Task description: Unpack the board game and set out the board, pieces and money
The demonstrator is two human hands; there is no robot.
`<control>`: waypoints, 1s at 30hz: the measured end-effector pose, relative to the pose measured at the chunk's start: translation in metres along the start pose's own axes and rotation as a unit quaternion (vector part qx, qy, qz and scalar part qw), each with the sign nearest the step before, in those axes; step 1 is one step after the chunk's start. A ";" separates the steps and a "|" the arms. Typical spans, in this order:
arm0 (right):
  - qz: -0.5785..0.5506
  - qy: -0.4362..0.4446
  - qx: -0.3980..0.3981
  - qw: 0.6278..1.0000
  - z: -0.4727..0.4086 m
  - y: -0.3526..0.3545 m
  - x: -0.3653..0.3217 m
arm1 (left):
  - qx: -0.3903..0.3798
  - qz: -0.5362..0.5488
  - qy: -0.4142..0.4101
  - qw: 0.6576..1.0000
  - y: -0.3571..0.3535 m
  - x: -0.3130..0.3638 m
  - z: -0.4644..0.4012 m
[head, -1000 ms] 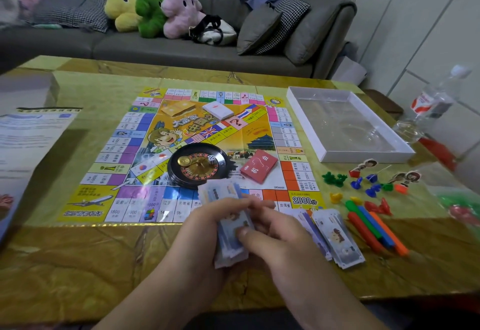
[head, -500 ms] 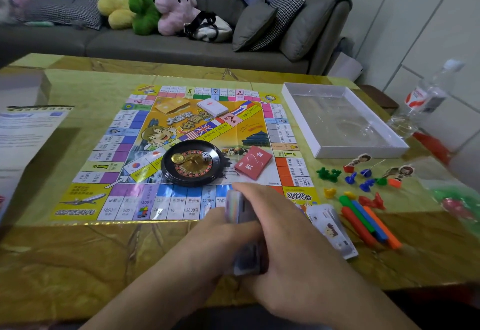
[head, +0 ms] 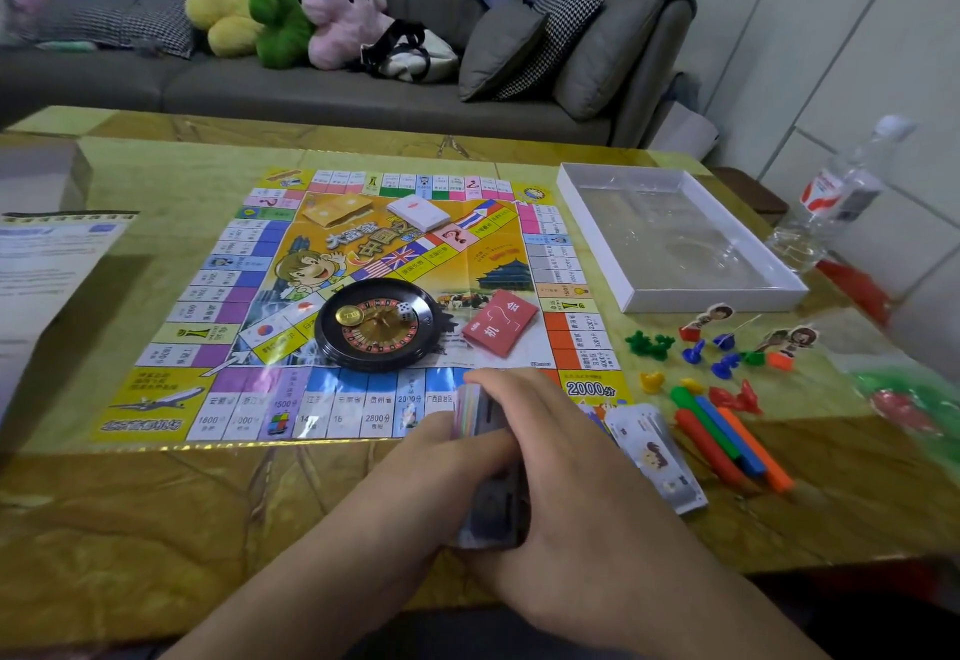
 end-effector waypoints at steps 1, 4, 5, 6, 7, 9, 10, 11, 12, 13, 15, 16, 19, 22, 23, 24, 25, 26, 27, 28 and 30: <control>0.000 -0.004 0.001 1.000 0.000 0.002 0.002 | -0.013 -0.010 0.000 1.000 0.001 0.002 0.001; 0.027 -0.020 0.014 0.999 -0.001 0.011 0.011 | -0.036 -0.071 -0.007 0.997 0.003 0.009 0.000; 0.038 -0.030 0.010 0.999 -0.002 0.011 0.013 | -0.024 -0.112 -0.018 0.993 0.006 0.013 -0.001; 0.044 -0.039 -0.001 0.998 -0.001 0.009 0.015 | -0.011 -0.154 -0.033 0.987 0.008 0.017 -0.001; 0.042 -0.046 -0.016 0.998 -0.001 0.006 0.016 | -0.003 -0.191 -0.050 0.980 0.007 0.021 0.000; 0.020 -0.071 -0.044 0.996 0.003 0.005 0.019 | 0.018 -0.223 -0.070 0.972 0.009 0.023 -0.001; 0.009 -0.090 -0.048 0.995 0.005 0.008 0.022 | 0.038 -0.218 -0.072 0.973 0.015 0.023 -0.001; 0.008 -0.116 -0.044 0.992 0.009 0.013 0.026 | 0.059 -0.198 -0.065 0.976 0.022 0.022 -0.002; 0.023 -0.142 -0.032 0.989 0.013 0.019 0.032 | 0.080 -0.164 -0.052 0.982 0.030 0.020 -0.004; 0.051 -0.159 -0.013 0.986 0.018 0.024 0.037 | 0.098 -0.126 -0.036 0.987 0.038 0.018 -0.004; 0.120 -0.170 0.021 0.978 0.026 0.027 0.040 | 0.121 -0.061 -0.013 0.991 0.049 0.020 -0.004; 0.146 -0.172 0.020 0.974 0.028 0.023 0.040 | 0.126 -0.036 -0.008 0.991 0.053 0.021 -0.003; 0.184 -0.163 -0.010 0.969 0.034 0.002 0.042 | 0.118 0.004 -0.010 0.993 0.053 0.026 -0.003; 0.189 -0.166 -0.025 0.967 0.038 -0.004 0.042 | 0.105 0.013 -0.012 0.994 0.046 0.027 -0.002; 0.189 -0.161 -0.031 0.968 0.039 -0.004 0.041 | 0.101 0.013 -0.013 0.995 0.045 0.028 -0.002; 0.180 -0.157 -0.038 0.970 0.039 -0.005 0.039 | 0.099 0.014 -0.013 0.995 0.044 0.028 -0.002; 0.167 -0.151 -0.039 0.973 0.040 -0.006 0.039 | 0.099 0.016 -0.013 0.995 0.044 0.027 -0.002; 0.156 -0.146 -0.036 0.976 0.041 -0.005 0.037 | 0.099 0.018 -0.013 0.995 0.044 0.027 -0.002; 0.157 -0.142 -0.029 0.977 0.041 -0.004 0.037 | 0.098 0.019 -0.013 0.995 0.044 0.027 -0.003; 0.159 -0.146 -0.024 0.976 0.042 -0.003 0.038 | 0.096 0.021 -0.013 0.995 0.044 0.026 -0.003; 0.157 -0.158 -0.015 0.975 0.045 -0.004 0.041 | 0.093 0.029 -0.010 0.995 0.044 0.024 -0.003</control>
Point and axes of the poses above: each hand's wrist, its own z-axis away from the middle knuckle, its own y-axis out of the back of the hand, x = y × z, the point moved 8 cm from there along -z, towards the middle knuckle, and after that the axes turned 9 degrees about -z, right-handed, at the moved point
